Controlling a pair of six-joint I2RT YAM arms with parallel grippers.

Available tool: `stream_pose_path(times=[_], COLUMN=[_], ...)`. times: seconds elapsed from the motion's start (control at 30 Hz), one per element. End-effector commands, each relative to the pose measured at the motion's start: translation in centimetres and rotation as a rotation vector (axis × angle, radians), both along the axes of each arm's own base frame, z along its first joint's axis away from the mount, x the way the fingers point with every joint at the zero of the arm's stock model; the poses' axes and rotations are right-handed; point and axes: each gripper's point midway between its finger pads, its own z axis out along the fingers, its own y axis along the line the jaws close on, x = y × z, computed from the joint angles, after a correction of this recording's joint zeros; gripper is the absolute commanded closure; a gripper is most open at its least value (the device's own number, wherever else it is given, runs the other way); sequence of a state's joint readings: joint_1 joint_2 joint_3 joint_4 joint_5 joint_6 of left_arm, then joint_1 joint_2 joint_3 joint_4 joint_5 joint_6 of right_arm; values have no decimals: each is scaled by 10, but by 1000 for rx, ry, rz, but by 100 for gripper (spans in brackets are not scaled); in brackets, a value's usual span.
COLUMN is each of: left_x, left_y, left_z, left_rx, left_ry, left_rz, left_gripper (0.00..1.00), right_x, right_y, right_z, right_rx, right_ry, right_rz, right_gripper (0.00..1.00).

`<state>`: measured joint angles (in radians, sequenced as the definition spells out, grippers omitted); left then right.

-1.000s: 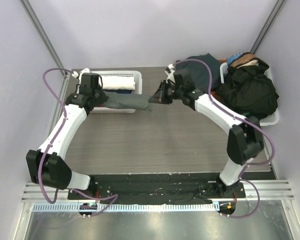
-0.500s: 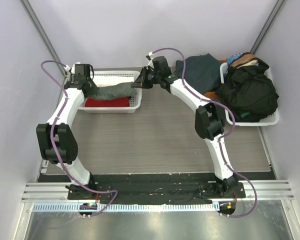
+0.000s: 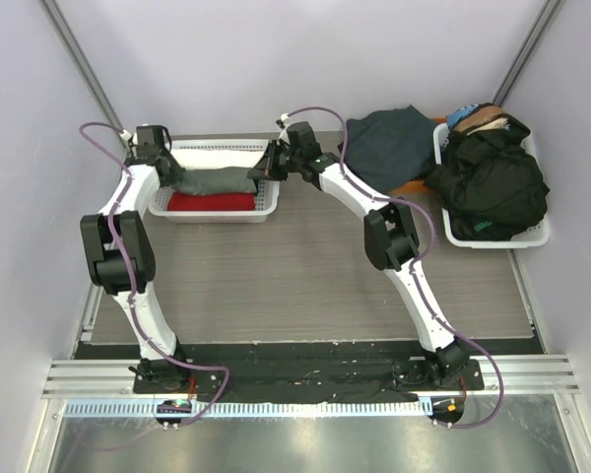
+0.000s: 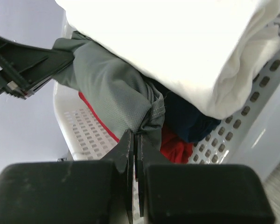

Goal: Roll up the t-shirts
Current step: Place the T-shirt in the bin.

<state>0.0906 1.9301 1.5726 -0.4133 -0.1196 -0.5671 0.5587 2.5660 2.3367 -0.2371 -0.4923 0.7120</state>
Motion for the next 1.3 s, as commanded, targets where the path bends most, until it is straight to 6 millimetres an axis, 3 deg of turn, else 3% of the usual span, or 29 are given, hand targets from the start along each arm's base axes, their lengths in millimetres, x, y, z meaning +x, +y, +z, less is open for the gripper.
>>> stream_pose_path(times=[0.0, 0.17, 0.33, 0.47, 0.57, 0.67, 0.7, 0.83, 0.93, 1.03, 1.27], left_x=[41, 63, 65, 62, 60, 59, 59, 55, 55, 53, 46], left_y=[7, 7, 7, 8, 10, 9, 9, 8, 9, 10, 13], left_z=[22, 17, 14, 14, 21, 28, 28, 33, 38, 45, 74], left_rx=[-7, -26, -28, -17, -13, -11, -12, -12, -3, 7, 44], left_ry=[-139, -203, -205, -177, -181, -187, -182, -180, -182, -183, -214], left_rz=[-20, -24, -22, -15, -11, -15, -15, -20, -29, -31, -32], left_gripper=[100, 100, 100, 92, 86, 82, 81, 68, 64, 62, 62], right_x=[8, 20, 25, 27, 25, 22, 21, 18, 17, 16, 15], right_y=[20, 24, 23, 14, 6, 0, -1, -3, -6, -11, -25], right_z=[30, 24, 14, 14, 20, 18, 27, 34, 40, 49, 76], right_rx=[93, 97, 89, 64, 41, 21, 26, 21, 4, -27, -93], right_ry=[-102, -124, -115, -114, -128, -124, -132, -141, -153, -182, -262], right_rz=[-10, -59, -80, -120, -139, -151, -153, -161, -174, -204, -263], right_gripper=[99, 99, 99, 98, 90, 74, 69, 64, 60, 51, 50])
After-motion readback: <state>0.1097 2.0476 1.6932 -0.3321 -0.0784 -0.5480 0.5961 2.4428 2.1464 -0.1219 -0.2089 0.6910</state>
